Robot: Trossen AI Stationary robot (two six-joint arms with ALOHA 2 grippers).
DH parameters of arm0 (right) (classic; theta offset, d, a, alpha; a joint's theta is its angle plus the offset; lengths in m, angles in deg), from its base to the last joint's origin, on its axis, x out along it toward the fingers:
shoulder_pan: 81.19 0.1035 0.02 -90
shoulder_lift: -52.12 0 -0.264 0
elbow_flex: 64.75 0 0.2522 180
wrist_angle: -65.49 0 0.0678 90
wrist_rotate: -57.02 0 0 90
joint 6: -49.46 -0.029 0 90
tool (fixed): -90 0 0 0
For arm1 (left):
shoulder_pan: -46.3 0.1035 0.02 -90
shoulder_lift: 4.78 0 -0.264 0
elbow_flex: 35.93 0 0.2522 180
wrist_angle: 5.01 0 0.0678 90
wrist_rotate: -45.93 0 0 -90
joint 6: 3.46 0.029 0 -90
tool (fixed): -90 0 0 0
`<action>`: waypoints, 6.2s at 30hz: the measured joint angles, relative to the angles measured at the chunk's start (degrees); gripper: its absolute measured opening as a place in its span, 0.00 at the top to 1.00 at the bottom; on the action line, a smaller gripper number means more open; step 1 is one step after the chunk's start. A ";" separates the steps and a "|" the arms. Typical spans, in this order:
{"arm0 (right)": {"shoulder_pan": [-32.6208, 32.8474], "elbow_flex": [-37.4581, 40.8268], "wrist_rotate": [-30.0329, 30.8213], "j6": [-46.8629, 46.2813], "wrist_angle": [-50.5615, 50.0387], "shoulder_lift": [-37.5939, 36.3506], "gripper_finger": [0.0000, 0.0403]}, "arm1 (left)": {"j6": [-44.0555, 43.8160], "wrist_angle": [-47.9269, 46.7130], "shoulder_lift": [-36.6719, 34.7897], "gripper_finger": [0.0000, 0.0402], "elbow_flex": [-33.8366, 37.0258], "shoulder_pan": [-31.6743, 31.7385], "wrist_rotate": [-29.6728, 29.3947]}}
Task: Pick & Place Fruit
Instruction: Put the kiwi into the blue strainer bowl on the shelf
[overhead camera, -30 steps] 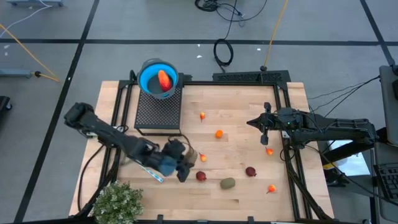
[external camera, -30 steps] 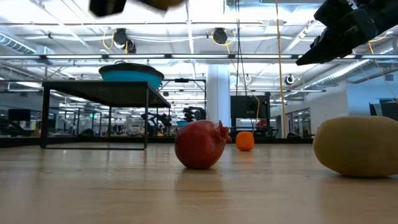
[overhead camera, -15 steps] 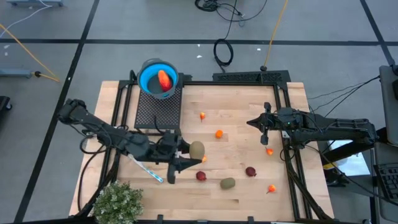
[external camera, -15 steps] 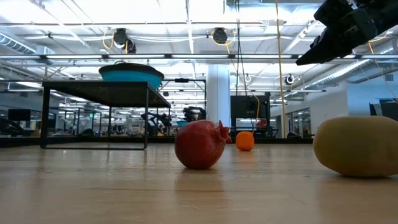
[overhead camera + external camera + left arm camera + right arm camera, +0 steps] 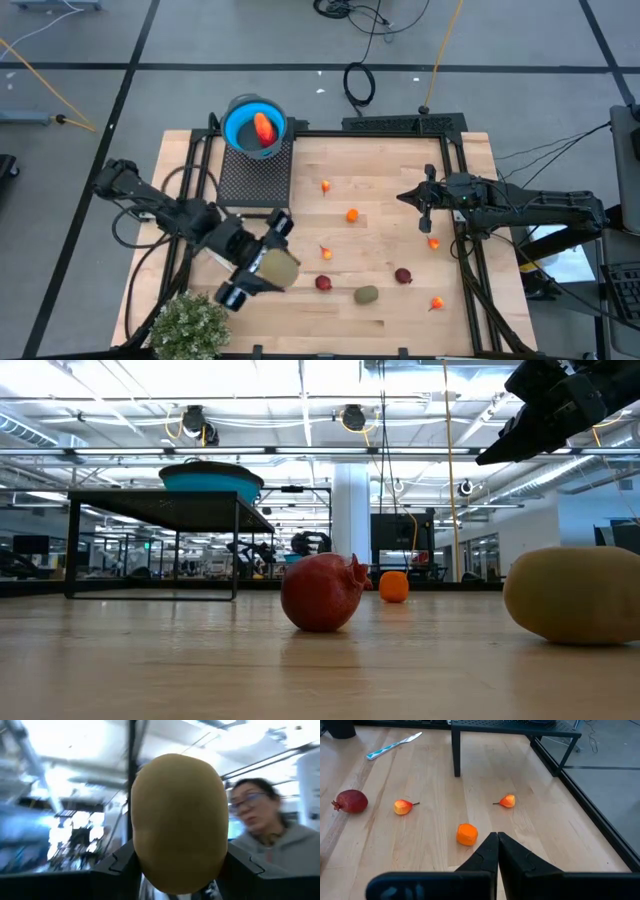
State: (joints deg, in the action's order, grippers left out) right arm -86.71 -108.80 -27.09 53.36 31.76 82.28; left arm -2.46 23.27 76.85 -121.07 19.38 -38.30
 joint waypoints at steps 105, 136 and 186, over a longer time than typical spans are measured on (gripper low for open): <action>-0.01 0.00 -0.10 0.24 -0.04 0.01 0.99 | -26.97 -115.62 0.00 0.54 -22.99 57.24 -25.04; -0.15 12.33 -7.61 -9.12 18.42 -7.35 0.99 | -17.59 -114.36 0.11 0.54 -22.99 74.02 -13.16; -0.17 13.31 -2.73 -12.22 14.97 -17.59 0.99 | -19.24 -118.51 13.66 0.51 -22.95 76.35 -10.16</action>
State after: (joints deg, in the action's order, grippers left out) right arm -86.88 -95.49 -29.82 41.14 46.74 64.70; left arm -21.70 -95.24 90.51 -144.02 95.73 -48.45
